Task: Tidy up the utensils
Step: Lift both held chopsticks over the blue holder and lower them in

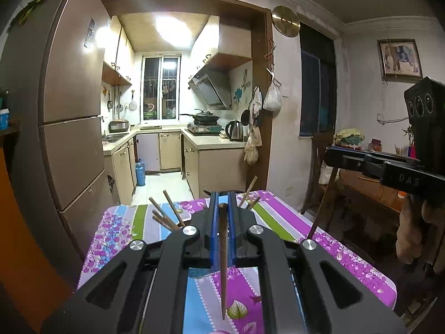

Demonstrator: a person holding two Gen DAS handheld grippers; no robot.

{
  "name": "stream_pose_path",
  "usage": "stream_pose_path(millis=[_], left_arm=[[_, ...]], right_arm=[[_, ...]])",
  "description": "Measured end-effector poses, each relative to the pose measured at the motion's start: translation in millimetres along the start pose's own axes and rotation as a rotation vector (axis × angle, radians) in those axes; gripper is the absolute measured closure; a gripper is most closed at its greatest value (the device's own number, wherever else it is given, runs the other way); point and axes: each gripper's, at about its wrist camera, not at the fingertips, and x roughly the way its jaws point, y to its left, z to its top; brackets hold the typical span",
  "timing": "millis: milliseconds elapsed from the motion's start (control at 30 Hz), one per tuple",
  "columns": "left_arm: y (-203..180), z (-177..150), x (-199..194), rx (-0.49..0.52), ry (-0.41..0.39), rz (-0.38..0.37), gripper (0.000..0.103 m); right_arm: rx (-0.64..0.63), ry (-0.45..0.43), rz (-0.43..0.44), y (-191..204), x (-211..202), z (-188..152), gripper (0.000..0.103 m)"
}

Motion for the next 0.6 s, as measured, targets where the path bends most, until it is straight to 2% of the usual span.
stream_pose_path(millis=[600], left_arm=[[18.1, 86.0, 14.0, -0.002, -0.075, 0.044, 0.098]], right_arm=[[0.010, -0.055, -0.008, -21.4, 26.6, 95.5, 0.096]])
